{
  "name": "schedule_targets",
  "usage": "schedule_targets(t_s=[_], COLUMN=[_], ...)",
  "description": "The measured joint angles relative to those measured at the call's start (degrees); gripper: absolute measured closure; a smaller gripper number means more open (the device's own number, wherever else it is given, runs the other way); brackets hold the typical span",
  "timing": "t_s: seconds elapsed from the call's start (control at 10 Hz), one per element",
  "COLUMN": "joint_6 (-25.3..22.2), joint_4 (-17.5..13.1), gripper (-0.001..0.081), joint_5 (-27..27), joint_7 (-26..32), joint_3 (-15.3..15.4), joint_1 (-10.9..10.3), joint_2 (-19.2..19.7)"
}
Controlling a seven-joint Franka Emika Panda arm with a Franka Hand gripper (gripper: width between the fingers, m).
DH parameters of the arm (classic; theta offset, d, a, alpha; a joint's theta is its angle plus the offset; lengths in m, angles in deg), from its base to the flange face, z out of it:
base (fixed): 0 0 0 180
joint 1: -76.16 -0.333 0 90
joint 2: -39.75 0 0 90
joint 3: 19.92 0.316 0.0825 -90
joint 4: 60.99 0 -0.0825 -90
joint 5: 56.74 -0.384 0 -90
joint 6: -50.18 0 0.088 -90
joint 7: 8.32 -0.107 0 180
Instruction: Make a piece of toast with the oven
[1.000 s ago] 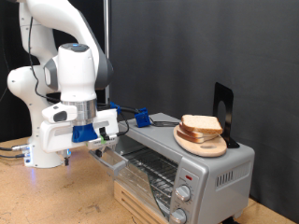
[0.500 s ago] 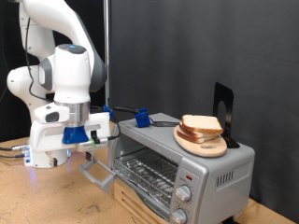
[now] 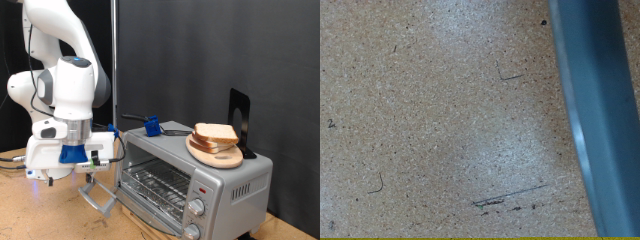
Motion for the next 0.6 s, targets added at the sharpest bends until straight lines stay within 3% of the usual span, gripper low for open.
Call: schedule_targets(t_s=[0.3,0.6], joint_6=[1.85,4.24], joint_4=[-0.36,-0.93], gripper=[0.0124,0.0124], joint_5=[2.81,13.25], joint_7=[-1.60,-12.78], joint_3=[-0.10,-0.49], joint_1=[0.96,1.63], joint_2=[2.57,8.32])
